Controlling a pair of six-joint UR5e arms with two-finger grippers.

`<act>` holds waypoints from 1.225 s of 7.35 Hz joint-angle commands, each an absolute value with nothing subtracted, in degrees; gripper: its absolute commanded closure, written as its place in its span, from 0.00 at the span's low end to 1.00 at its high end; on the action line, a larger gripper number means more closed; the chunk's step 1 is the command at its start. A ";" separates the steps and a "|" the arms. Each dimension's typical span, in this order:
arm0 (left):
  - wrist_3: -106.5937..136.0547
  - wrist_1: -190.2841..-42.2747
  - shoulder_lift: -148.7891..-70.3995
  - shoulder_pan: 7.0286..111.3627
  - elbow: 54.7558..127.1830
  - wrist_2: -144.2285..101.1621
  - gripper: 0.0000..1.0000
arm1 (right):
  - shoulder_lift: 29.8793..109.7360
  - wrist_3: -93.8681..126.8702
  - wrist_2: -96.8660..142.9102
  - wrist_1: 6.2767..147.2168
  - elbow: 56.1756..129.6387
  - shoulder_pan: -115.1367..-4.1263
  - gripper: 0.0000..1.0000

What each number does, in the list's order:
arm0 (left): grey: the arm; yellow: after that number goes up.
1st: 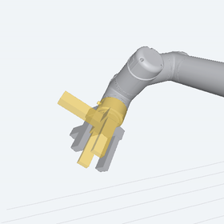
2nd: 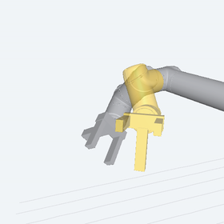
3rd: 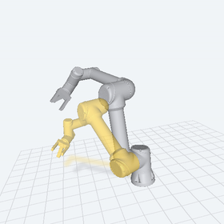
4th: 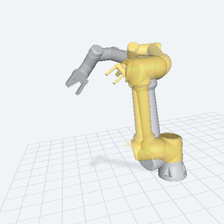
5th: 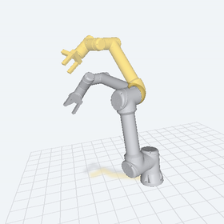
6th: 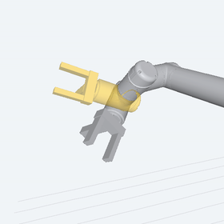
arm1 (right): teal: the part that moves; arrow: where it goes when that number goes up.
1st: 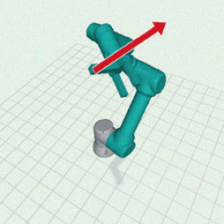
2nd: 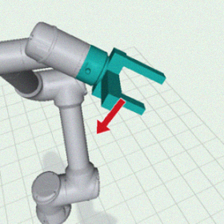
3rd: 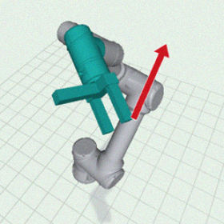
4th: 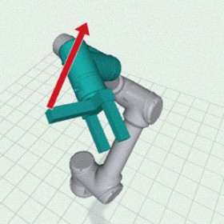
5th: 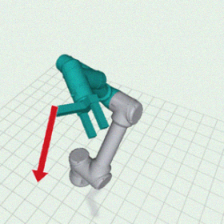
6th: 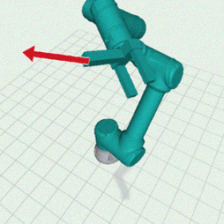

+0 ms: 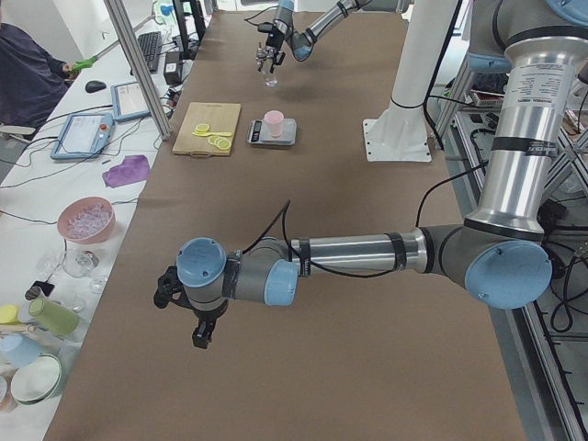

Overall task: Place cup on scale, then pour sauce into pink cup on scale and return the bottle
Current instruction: 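Lift the sauce dispenser with the right gripper, then carry the sauce dispenser with the right gripper toward the pink cup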

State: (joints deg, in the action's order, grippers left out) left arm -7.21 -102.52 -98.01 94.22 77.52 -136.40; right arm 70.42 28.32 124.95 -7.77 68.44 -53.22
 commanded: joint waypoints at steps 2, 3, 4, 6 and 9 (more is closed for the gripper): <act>-7.21 -103.36 -96.42 94.13 77.43 -136.41 0.02 | 71.01 20.11 121.84 2.19 75.93 -53.70 1.00; -7.21 -103.45 -96.33 94.13 77.43 -136.49 0.02 | 70.84 16.04 119.55 4.11 76.02 -53.01 1.00; -7.12 -103.45 -95.98 94.13 77.43 -136.58 0.02 | 70.40 15.39 116.92 4.91 76.11 -51.43 1.00; -7.03 -103.10 -95.98 94.13 77.17 -136.49 0.02 | 71.10 11.97 110.51 13.03 82.91 -47.13 1.00; -6.94 -103.10 -95.98 94.13 75.68 -136.41 0.02 | 70.84 10.30 100.94 39.02 99.18 -38.97 1.00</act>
